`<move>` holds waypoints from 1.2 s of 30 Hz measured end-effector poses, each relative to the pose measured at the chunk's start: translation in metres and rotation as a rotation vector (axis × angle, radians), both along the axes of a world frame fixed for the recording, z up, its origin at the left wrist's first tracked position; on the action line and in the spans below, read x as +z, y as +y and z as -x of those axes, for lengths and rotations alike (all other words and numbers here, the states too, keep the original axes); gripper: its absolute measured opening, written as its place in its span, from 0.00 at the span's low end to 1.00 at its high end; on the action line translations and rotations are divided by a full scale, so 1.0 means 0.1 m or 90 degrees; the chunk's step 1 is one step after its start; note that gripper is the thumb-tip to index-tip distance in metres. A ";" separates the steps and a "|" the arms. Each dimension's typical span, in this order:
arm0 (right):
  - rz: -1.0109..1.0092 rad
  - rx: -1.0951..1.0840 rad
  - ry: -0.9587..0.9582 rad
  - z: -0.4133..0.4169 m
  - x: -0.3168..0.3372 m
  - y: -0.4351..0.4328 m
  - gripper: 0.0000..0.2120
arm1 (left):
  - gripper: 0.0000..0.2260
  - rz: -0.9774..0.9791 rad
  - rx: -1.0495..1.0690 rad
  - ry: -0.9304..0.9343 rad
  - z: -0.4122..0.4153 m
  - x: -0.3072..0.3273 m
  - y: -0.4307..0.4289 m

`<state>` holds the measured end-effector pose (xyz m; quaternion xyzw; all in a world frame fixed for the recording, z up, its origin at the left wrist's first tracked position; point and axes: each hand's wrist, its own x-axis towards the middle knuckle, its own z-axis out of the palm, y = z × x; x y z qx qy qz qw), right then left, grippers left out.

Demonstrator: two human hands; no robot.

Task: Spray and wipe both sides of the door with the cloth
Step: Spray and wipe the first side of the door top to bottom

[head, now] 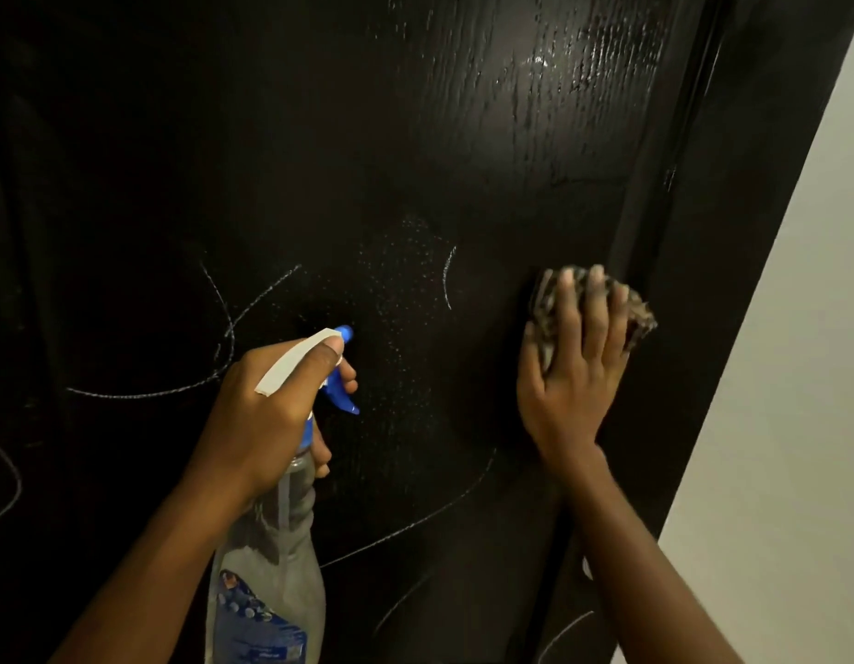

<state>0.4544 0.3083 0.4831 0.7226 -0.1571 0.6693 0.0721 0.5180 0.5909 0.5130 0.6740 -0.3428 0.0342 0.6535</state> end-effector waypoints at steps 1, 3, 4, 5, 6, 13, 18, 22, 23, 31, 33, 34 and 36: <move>-0.042 -0.001 -0.038 -0.09 0.25 0.10 0.31 | 0.17 -0.003 -0.008 0.001 -0.04 0.00 0.02; -0.045 -0.028 -0.043 -0.32 0.56 0.39 0.31 | 0.17 -0.005 -0.023 -0.001 -0.13 0.02 0.06; -0.004 -0.039 -0.014 -0.42 0.58 0.53 0.31 | 0.17 -0.006 -0.031 -0.003 -0.17 0.04 0.08; 0.051 -0.044 0.027 -0.51 0.52 0.66 0.31 | 0.17 -0.007 -0.039 -0.007 -0.22 0.06 0.09; 0.099 -0.044 0.075 -0.57 0.39 0.76 0.31 | 0.17 -0.007 -0.046 -0.011 -0.25 0.08 0.11; 0.011 -0.090 0.115 -0.32 -0.55 0.51 0.34 | 0.16 -0.012 -0.107 -0.005 -0.37 0.15 0.17; -0.139 -0.052 -0.039 -0.30 -0.04 0.49 0.31 | 0.17 -0.021 -0.147 -0.008 -0.39 0.23 0.13; -0.168 0.010 -0.100 -0.47 0.51 0.67 0.30 | 0.18 -0.020 -0.149 0.002 -0.45 0.29 0.16; -0.161 0.024 -0.097 -0.54 0.62 0.75 0.30 | 0.19 -0.019 -0.142 0.004 -0.47 0.29 0.20; 0.198 0.007 0.200 -0.93 -0.01 1.28 0.30 | 0.17 0.023 -0.028 -0.045 -0.63 0.26 0.51; 0.273 -0.008 0.278 -0.81 -0.49 1.13 0.31 | 0.17 0.021 -0.025 -0.053 -0.66 0.28 0.53; 0.287 -0.026 0.294 -0.72 -0.68 1.01 0.32 | 0.17 0.019 -0.024 -0.052 -0.67 0.28 0.54; 0.260 -0.056 0.270 -0.52 -0.83 0.76 0.36 | 0.17 0.020 -0.027 -0.039 -0.70 0.27 0.57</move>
